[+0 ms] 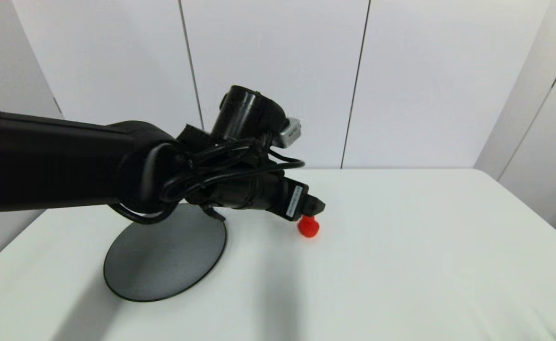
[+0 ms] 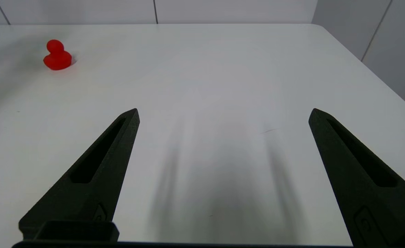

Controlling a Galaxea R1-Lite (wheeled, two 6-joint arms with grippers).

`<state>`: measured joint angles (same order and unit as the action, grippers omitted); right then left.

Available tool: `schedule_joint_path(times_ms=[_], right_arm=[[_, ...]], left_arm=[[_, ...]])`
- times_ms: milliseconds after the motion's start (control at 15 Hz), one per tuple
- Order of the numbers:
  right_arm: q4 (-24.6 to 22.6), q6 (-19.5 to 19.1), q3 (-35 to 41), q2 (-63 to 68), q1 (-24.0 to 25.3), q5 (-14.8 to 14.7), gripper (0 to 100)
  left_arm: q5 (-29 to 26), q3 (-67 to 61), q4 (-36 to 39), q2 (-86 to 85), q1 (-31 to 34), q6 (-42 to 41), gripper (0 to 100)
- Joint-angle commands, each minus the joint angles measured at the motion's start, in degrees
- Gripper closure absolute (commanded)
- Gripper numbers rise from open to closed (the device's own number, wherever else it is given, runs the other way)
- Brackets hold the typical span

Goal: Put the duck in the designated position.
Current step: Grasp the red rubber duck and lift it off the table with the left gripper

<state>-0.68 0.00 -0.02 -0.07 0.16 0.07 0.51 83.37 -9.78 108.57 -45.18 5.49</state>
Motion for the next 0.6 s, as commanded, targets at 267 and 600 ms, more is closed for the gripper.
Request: schedule_joint_path(times_ms=[267, 600], right_arm=[[-0.02, 0.00, 0.02, 0.07, 0.02, 0.01, 0], [-0.02, 0.00, 0.02, 0.07, 0.02, 0.01, 0]], left_arm=[[11.88, 1.97, 1.52, 7.89, -2.02, 9.98, 0], [17.24, 0.04, 1.69, 9.12, -2.28, 14.11, 0]])
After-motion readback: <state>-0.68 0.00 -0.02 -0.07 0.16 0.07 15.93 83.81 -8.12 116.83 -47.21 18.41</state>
